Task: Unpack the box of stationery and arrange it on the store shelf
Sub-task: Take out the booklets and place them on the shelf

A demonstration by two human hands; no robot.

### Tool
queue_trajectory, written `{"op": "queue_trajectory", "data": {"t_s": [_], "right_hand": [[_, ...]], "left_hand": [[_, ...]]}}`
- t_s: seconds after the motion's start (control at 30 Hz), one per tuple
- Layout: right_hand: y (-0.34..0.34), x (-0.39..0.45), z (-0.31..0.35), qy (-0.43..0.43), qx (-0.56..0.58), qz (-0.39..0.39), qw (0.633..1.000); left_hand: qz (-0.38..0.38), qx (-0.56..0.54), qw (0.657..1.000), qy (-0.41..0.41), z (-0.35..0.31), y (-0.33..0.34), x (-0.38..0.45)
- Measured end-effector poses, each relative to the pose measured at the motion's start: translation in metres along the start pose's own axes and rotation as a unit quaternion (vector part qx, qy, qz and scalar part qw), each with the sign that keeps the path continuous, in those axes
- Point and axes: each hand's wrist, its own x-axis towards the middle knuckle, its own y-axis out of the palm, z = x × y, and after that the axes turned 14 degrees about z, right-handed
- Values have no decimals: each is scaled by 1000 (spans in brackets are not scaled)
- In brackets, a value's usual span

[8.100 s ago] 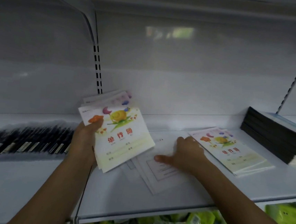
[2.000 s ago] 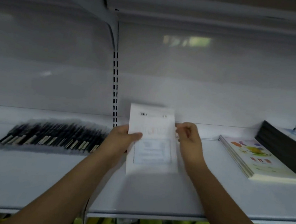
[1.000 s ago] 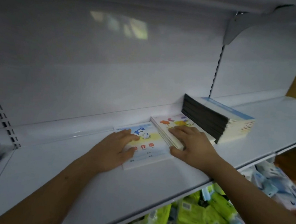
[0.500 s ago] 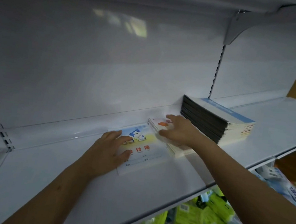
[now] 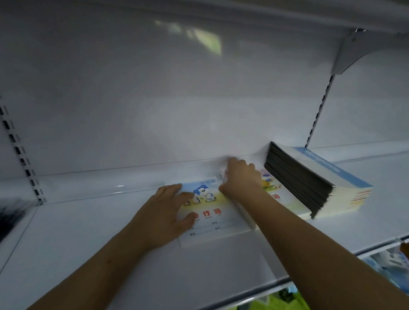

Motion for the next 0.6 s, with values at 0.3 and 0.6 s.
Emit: {"op": "queue_trajectory", "data": {"t_s": [0.3, 0.6], "right_hand": [[-24, -75, 85, -260, 223, -138, 929], [18, -228, 315, -485, 279, -34, 828]], "left_hand": [[-133, -26, 985, -104, 51, -31, -135], [-334, -3, 840, -428, 110, -53, -465]]}}
